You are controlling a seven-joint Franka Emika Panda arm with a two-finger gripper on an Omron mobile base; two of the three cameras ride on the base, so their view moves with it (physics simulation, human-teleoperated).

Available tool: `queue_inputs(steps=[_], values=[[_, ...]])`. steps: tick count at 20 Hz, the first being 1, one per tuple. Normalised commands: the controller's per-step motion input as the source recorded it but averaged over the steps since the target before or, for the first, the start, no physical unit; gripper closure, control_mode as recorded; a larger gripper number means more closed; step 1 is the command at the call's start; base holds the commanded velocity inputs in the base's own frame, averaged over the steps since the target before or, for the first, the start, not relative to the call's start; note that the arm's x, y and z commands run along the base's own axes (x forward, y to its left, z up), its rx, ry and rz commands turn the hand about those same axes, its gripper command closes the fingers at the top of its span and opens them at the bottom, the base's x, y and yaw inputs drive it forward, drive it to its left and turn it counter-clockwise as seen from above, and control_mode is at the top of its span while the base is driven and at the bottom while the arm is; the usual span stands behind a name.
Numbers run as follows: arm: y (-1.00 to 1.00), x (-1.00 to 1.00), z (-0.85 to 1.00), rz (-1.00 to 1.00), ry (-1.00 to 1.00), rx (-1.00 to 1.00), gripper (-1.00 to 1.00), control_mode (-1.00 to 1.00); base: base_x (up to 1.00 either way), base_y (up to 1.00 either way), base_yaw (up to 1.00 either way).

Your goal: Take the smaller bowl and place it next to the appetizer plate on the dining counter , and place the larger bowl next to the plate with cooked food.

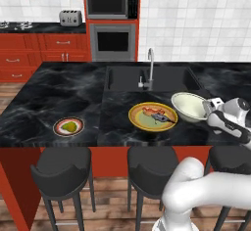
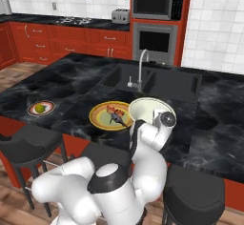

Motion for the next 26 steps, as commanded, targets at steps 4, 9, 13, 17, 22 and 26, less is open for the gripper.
queue_inputs(steps=[4,9,13,17,22,26], values=[[0.00,-0.20,0.03,0.04,0.00,-0.02,1.00,-1.00,0.00,0.00,0.00],[0.11,-0.17,0.00,0.04,0.01,-0.02,-1.00,-1.00,0.00,0.00,0.00],[0.21,-0.02,0.03,0.02,0.02,-0.03,-1.00,-1.00,0.00,0.00,0.00],[0.01,-0.02,0.19,0.01,0.00,-0.02,-1.00,-1.00,0.00,0.00,0.00],[0.00,-0.37,0.68,0.00,0.00,-0.01,-1.00,-1.00,0.00,0.00,0.00],[0.00,-0.87,1.00,0.01,0.00,0.00,-1.00,-1.00,0.00,0.00,0.00]])
